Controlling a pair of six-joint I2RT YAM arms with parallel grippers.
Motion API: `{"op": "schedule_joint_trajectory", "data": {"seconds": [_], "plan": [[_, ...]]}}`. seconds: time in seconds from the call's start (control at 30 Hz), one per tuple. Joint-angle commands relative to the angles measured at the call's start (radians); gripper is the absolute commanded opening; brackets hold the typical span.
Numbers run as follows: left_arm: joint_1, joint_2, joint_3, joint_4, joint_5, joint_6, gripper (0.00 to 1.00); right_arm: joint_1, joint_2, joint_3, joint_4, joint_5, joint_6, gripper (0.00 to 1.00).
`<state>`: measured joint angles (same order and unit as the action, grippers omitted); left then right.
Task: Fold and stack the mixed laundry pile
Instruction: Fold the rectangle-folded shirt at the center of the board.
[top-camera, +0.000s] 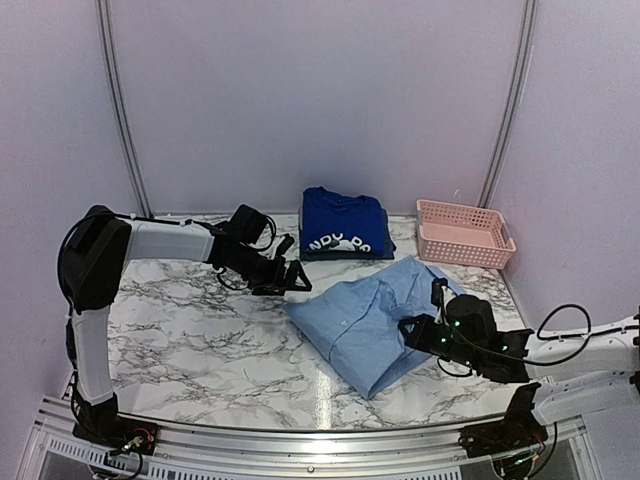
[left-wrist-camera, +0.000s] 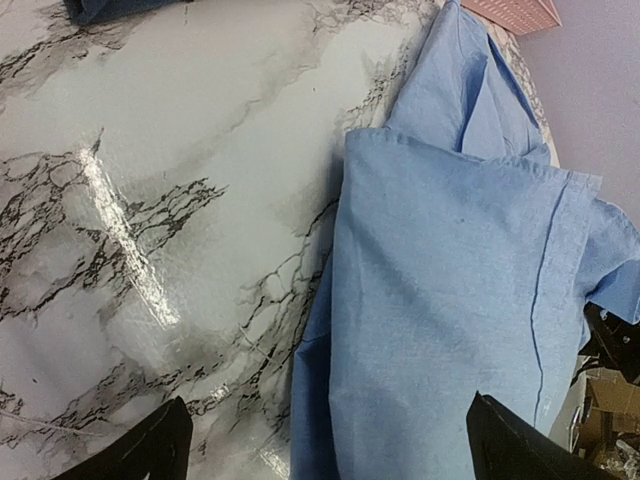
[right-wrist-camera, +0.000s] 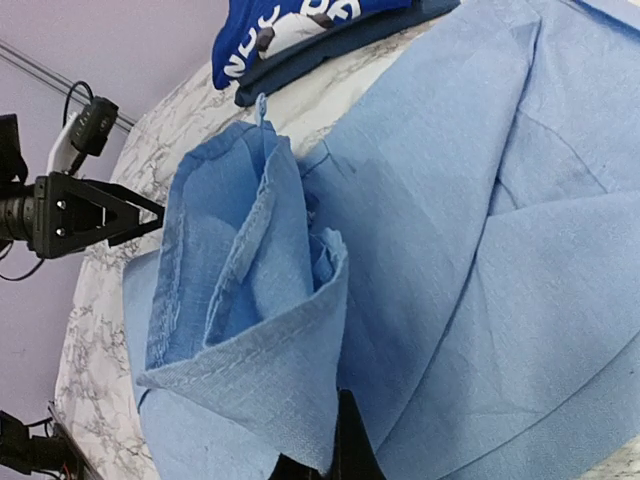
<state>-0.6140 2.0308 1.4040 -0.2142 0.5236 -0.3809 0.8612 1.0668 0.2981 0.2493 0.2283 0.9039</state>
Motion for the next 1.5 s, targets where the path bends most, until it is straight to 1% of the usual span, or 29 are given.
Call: {"op": "schedule_joint_trajectory", "data": {"seconds": [0.0,0.13,0.2,0.27,0.37,0.47,0.57,0.6,0.7,0.77,0.87,0.97,1.03,1.1,1.2,1.27,1.33,1.37,1.47], "plan": [[0.003,-0.043,-0.002,0.002,0.024,0.014,0.99,0.007,-0.045,-0.051,-0.085,0.061,0.037,0.00],[-0.003,-0.030,0.008,0.004,0.044,0.017,0.99,0.007,-0.004,-0.090,-0.098,0.047,0.099,0.00],[-0.014,-0.025,0.012,0.003,0.054,0.027,0.98,0.007,0.035,-0.100,-0.081,0.042,0.104,0.00],[-0.027,-0.026,0.008,0.004,0.062,0.040,0.96,0.004,0.080,-0.092,-0.075,0.043,0.110,0.00],[-0.042,-0.025,-0.001,0.004,0.085,0.050,0.91,-0.003,0.141,-0.066,-0.111,0.044,0.128,0.00],[-0.051,-0.039,-0.014,0.007,0.102,0.063,0.87,-0.008,0.167,-0.063,-0.132,0.040,0.156,0.00],[-0.059,-0.063,-0.041,0.017,0.134,0.072,0.82,-0.016,0.195,-0.061,-0.141,0.031,0.150,0.00],[-0.059,-0.084,-0.059,0.028,0.144,0.068,0.81,-0.023,0.207,-0.060,-0.130,0.023,0.130,0.00],[-0.059,-0.153,-0.135,0.063,0.163,0.063,0.78,-0.057,0.272,-0.041,-0.033,-0.019,-0.005,0.00],[-0.061,-0.197,-0.188,0.067,0.180,0.066,0.74,-0.097,0.356,0.005,0.023,-0.073,-0.105,0.00],[-0.078,-0.257,-0.258,0.073,0.189,0.075,0.69,-0.153,0.487,0.118,0.081,-0.183,-0.231,0.01],[-0.109,-0.282,-0.314,0.073,0.191,0.079,0.63,-0.172,0.565,0.231,0.045,-0.290,-0.294,0.07],[-0.125,-0.286,-0.345,0.074,0.196,0.078,0.58,-0.171,0.561,0.280,-0.007,-0.314,-0.324,0.08],[-0.137,-0.294,-0.371,0.067,0.198,0.089,0.54,-0.172,0.525,0.283,-0.044,-0.316,-0.323,0.08],[-0.122,-0.348,-0.392,0.035,0.159,0.110,0.53,-0.172,0.448,0.240,-0.101,-0.304,-0.289,0.07],[-0.087,-0.390,-0.393,0.036,0.169,0.091,0.54,-0.173,0.420,0.199,-0.118,-0.320,-0.262,0.07],[-0.046,-0.428,-0.368,0.036,0.155,0.072,0.58,-0.172,0.417,0.163,-0.117,-0.350,-0.236,0.06],[-0.030,-0.440,-0.347,0.034,0.123,0.064,0.59,-0.172,0.423,0.149,-0.118,-0.362,-0.222,0.06],[0.017,-0.413,-0.258,0.003,0.044,0.044,0.67,-0.172,0.450,0.118,-0.105,-0.398,-0.189,0.06]]}}
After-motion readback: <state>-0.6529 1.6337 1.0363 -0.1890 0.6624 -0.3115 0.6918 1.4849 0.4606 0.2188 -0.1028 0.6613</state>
